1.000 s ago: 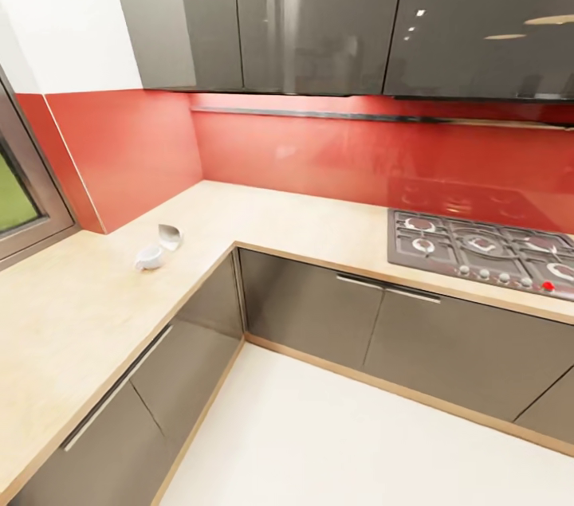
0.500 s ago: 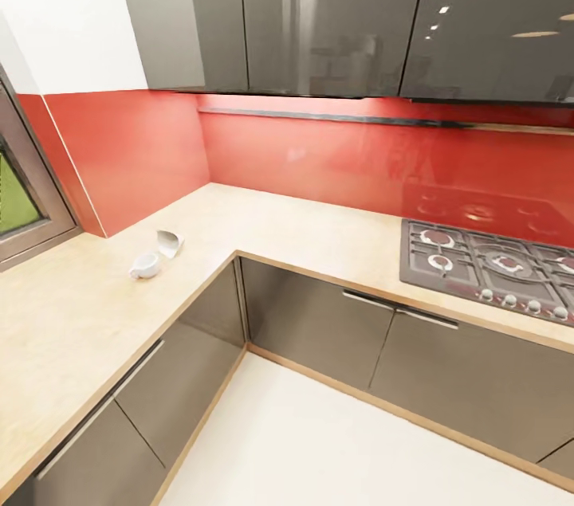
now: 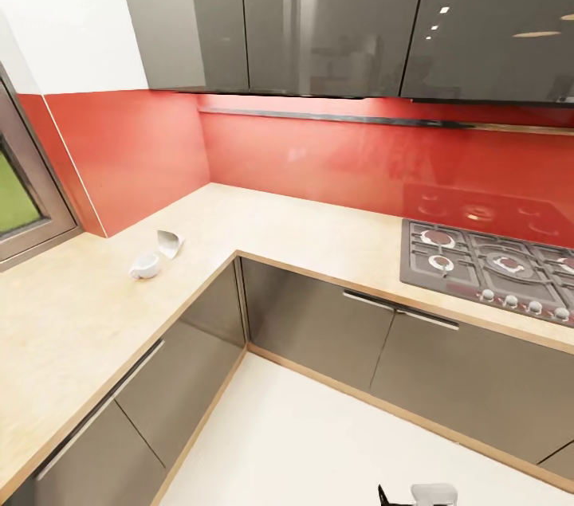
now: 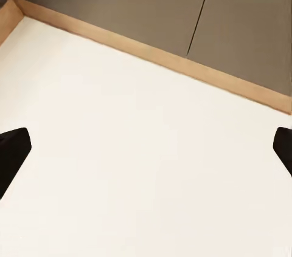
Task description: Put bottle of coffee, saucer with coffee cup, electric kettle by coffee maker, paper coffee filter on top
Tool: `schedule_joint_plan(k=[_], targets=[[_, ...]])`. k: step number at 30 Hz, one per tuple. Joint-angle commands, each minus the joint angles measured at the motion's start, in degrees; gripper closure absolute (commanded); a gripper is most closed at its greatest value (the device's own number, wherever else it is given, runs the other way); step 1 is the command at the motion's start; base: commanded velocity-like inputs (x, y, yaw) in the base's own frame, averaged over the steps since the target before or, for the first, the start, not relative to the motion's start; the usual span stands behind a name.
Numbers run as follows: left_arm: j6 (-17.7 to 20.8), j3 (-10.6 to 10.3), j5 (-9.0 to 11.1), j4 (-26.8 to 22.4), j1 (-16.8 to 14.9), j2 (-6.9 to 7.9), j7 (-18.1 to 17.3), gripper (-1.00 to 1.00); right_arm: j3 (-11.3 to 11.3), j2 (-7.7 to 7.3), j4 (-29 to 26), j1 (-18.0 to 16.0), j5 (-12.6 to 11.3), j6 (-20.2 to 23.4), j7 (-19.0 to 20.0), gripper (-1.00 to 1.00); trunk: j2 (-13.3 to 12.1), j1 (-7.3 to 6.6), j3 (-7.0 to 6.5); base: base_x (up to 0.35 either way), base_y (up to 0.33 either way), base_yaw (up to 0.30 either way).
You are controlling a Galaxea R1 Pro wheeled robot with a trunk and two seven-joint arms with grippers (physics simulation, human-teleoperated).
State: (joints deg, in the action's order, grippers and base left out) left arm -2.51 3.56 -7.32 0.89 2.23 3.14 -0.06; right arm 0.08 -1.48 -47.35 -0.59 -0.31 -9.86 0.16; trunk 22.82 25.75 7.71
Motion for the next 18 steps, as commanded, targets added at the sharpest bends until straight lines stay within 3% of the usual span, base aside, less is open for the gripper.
schedule_joint_plan(k=[1,7,12,15,18], targets=[[-0.24,0.38,-0.59,0.08,0.04,0.04,-0.02,-1.00,0.01,0.02,-0.15,-0.03,-0.04,-0.16,0.00,-1.00,0.10,0.03,0.09,0.000,0.000,0.000],[-0.32,0.31,-0.67,0.08,0.14,0.17,-0.03,-1.00,0.43,0.38,-2.58,-0.08,0.02,-0.27,-0.13,-1.00,0.10,0.03,0.09,0.000,0.000,0.000],[-0.38,0.30,-0.68,0.08,0.14,0.19,-0.03,-1.00,0.91,3.77,-14.06,-0.70,0.37,0.98,-0.36,-1.00,0.10,0.03,0.09,0.000,0.000,0.000],[-0.39,0.27,-0.68,0.08,0.14,0.15,-0.06,-1.00,1.01,6.41,-21.39,-2.44,0.69,6.31,-0.42,-1.00,0.10,0.03,0.09,0.000,0.000,0.000],[-0.36,0.25,-0.68,0.08,0.14,0.12,-0.10,-1.00,1.07,8.89,-25.57,-7.19,2.07,15.51,-0.48,-1.00,0.10,0.03,0.09,0.000,0.000,0.000]])
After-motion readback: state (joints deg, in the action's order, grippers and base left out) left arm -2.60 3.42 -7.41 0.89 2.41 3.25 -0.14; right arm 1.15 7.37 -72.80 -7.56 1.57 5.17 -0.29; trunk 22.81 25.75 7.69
